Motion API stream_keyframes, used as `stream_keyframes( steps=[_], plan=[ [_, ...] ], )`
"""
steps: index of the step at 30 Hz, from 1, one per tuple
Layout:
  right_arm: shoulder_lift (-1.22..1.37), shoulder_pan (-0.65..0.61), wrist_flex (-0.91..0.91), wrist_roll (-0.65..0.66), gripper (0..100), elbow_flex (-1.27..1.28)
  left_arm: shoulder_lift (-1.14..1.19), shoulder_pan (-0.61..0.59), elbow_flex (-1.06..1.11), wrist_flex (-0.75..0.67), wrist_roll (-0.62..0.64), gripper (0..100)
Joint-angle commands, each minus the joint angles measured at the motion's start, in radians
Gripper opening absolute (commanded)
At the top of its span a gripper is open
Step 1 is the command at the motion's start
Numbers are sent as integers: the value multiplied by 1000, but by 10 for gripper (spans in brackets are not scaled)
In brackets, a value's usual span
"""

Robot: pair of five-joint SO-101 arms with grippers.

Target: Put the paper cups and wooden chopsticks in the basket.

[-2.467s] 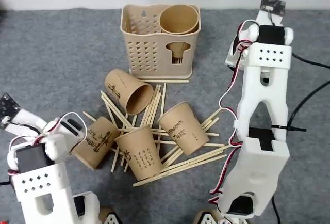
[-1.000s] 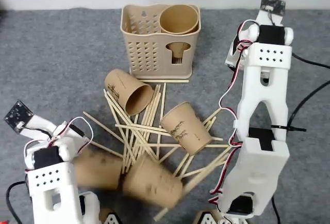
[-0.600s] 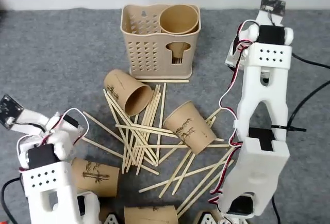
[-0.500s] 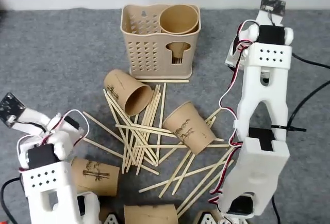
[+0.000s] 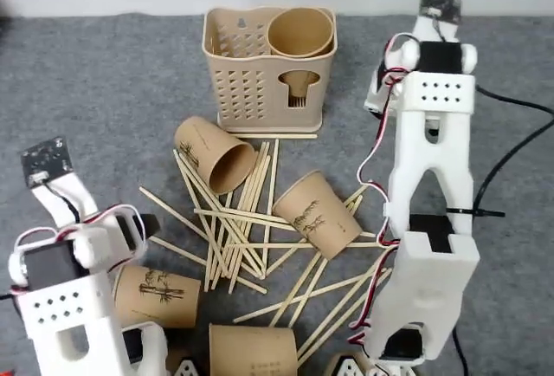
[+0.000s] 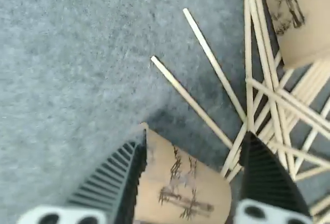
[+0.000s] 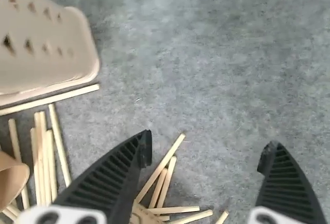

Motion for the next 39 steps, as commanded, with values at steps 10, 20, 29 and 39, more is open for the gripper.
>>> stream_keyframes(
  steps=[10, 20, 29, 39],
  plan=[
    [-21, 19, -7, 2, 329, -54, 582, -173, -226, 100, -334, 285],
    [-19, 16, -15, 2, 329, -54, 690, -158, -211, 100, -399, 284],
    [-12, 12, -16, 0, 329, -54, 692, -153, -162, 97, -367, 245],
    [-12, -2, -36, -3, 329, -54, 687, -43, -159, 49, -233, 13]
  ],
)
